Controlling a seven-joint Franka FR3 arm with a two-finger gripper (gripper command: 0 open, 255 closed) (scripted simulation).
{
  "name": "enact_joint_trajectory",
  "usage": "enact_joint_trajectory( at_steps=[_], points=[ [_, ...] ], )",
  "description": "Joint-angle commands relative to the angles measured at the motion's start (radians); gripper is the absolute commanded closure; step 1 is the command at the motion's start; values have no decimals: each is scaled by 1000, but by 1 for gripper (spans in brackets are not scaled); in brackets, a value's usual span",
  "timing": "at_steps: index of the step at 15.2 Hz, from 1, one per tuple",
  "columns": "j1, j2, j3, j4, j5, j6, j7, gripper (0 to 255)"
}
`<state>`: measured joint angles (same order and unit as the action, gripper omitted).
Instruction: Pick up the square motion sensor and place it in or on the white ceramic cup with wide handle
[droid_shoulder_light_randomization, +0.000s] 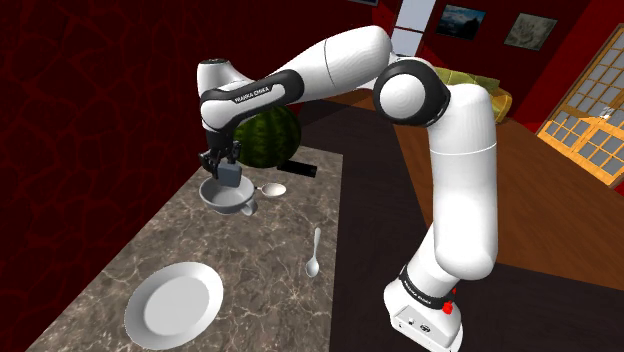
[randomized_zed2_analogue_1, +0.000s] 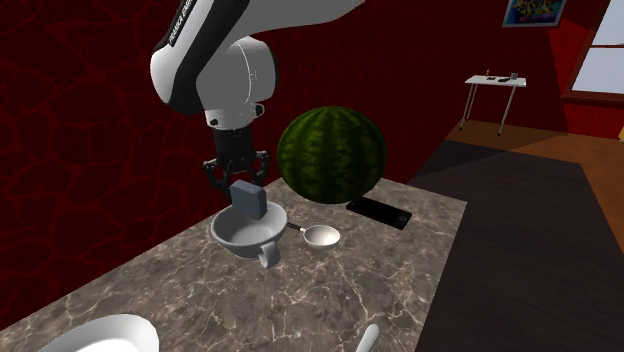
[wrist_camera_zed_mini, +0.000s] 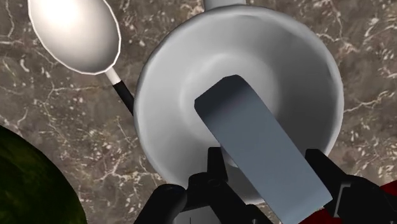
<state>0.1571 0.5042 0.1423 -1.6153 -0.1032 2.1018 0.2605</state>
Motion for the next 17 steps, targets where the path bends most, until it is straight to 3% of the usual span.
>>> enact_joint_trajectory(
  at_steps=[1,11,12,17],
  points=[
    [2,14,-1,-7,-3,21,3,255],
    [3,26,-2,-15,-5,42,5,255],
    [3,26,-2,-15,-5,42,5,0],
    [3,26,-2,-15,-5,42,5,0]
  ],
)
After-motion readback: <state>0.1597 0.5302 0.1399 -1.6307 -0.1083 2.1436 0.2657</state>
